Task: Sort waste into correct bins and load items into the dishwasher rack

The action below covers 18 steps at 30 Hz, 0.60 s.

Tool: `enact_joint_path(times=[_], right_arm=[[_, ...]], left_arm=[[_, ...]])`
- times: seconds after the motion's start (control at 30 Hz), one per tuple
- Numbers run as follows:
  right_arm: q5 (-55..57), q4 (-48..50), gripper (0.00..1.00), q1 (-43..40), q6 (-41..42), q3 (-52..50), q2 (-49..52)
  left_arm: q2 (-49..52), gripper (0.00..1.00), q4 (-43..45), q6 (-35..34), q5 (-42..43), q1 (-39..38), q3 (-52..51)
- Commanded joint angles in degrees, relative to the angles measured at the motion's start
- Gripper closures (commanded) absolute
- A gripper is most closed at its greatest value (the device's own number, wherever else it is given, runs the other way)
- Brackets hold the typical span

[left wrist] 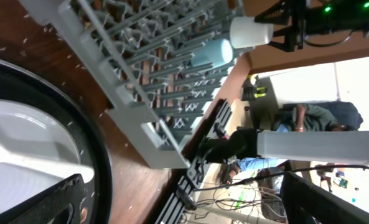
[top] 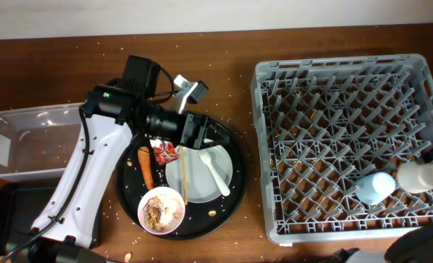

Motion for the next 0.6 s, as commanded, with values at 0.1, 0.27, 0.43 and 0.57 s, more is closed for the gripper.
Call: enact_joint_path(times=[0.1,0.27,0.43,0.57], right_arm=[[-4.74,-4.52,0.19,0.00,-0.63,9.16,-2.51],[-23.15,-9.44,0.19,10.32,-11.45,12.39,-15.45],[-23.21,-11.74,0.13,40.24,-11.17,10.69,-24.06],[-6.86,4.24,0.18,72.37,1.05,0.42,-19.34]], left_arm=[[-0.09,0.01,-2.01,0.04,-5.68,0.15,0.59],[-0.09,0.01,-9.09,-7.48,-35.01,-1.70,0.59],[-0.09,0.21,-8.50,-24.70,-57.46,-6.29,-8.72],[-4.66,0.20,-16.46,-24.35,-59.93,7.06,3.91]])
